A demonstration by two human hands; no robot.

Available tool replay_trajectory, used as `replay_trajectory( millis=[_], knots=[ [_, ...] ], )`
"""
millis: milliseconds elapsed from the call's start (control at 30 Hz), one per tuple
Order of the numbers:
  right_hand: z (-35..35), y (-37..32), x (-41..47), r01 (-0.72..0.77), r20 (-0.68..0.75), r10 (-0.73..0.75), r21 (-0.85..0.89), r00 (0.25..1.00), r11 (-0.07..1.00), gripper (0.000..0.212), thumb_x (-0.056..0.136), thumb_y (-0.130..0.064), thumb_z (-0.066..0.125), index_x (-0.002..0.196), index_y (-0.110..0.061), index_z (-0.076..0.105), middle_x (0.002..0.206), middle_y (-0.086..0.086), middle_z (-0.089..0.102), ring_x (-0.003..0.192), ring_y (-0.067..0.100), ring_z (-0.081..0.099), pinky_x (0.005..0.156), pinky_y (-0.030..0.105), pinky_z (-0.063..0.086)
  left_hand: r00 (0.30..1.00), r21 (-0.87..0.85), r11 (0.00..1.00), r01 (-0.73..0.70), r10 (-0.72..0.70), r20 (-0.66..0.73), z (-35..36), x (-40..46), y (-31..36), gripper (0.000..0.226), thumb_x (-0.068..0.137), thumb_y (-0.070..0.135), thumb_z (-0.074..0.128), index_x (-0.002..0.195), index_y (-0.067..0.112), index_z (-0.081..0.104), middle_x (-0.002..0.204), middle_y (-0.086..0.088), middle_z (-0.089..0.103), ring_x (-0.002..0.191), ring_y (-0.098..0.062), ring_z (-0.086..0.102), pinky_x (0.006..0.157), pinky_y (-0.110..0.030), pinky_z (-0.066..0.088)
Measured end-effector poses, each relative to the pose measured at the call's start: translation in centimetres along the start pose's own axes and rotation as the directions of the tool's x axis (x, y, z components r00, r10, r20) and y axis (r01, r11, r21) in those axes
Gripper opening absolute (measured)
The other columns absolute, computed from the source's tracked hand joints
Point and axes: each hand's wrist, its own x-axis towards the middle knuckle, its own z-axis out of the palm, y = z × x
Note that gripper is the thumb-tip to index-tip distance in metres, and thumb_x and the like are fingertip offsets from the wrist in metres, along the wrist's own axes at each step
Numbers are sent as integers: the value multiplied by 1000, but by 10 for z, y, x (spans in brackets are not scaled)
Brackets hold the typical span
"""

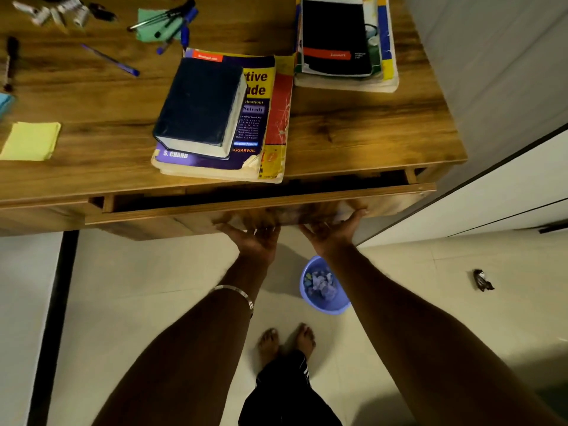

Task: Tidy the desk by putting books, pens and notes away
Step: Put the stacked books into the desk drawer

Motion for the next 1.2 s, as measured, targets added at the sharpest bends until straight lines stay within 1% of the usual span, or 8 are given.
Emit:
replay_trajectory(
  millis=[133,300,467,667,833,933,1033,1200],
  knots=[
    [-18,8,-13,15,-31,-15,-5,999,1000,107,63,-95,30,150,-33,25,156,14,29,137,42,35,93,61,43,999,1,1000,-19,19,34,-21,-12,-7,107,71,89,27,147,13,25,144,-16,44,126,-35,50,102,-50,44],
    [-41,15,-30,30,-21,-31,-29,999,999,108,59,-97,32,150,-37,24,156,12,28,138,41,35,92,64,43,999,4,1000,-30,30,28,-47,-23,-15,111,69,90,28,149,13,18,147,-17,39,129,-37,47,106,-53,40],
    [-58,21,-53,45,-33,-45,-13,998,999,103,67,-94,28,150,-34,25,154,16,31,134,42,40,101,66,37,998,-4,999,-40,40,42,-68,-40,-23,110,67,89,37,147,16,24,143,-18,43,123,-40,51,103,-56,42],
    [-83,28,-75,20,-24,-21,-11,1000,1000,108,64,-95,31,149,-29,28,151,16,37,130,43,44,95,65,43,999,2,999,-50,50,4,-87,-67,-33,108,68,90,35,146,15,27,142,-19,44,119,-40,54,94,-54,49],
    [-101,36,-108,1,-67,2,42,998,999,105,71,-91,29,143,-15,39,145,16,44,129,38,47,97,62,42,999,-18,999,-44,43,-9,-107,-97,-44,107,68,90,31,144,15,31,144,-19,42,125,-39,49,102,-54,43],
    [-114,40,-129,6,-70,-3,33,998,999,102,74,-89,25,145,-18,37,147,14,42,132,39,43,99,61,41,998,-10,999,-51,51,-31,-124,-109,-49,106,66,91,32,142,18,35,143,-18,44,123,-39,50,99,-54,45],
    [-133,46,-145,11,-51,-10,15,999,1000,104,71,-92,23,149,-23,31,151,13,38,133,41,42,87,56,49,997,-19,999,-51,50,-62,-141,-126,-54,103,65,92,33,138,19,41,141,-17,46,119,-39,53,92,-54,48],
    [-164,54,-160,8,-54,-7,33,999,999,111,64,-96,28,150,-26,27,154,13,33,135,43,39,80,55,54,997,-30,998,-51,50,-58,-158,-155,-65,104,70,90,25,144,17,33,148,-18,37,133,-40,41,106,-55,37]
  ],
)
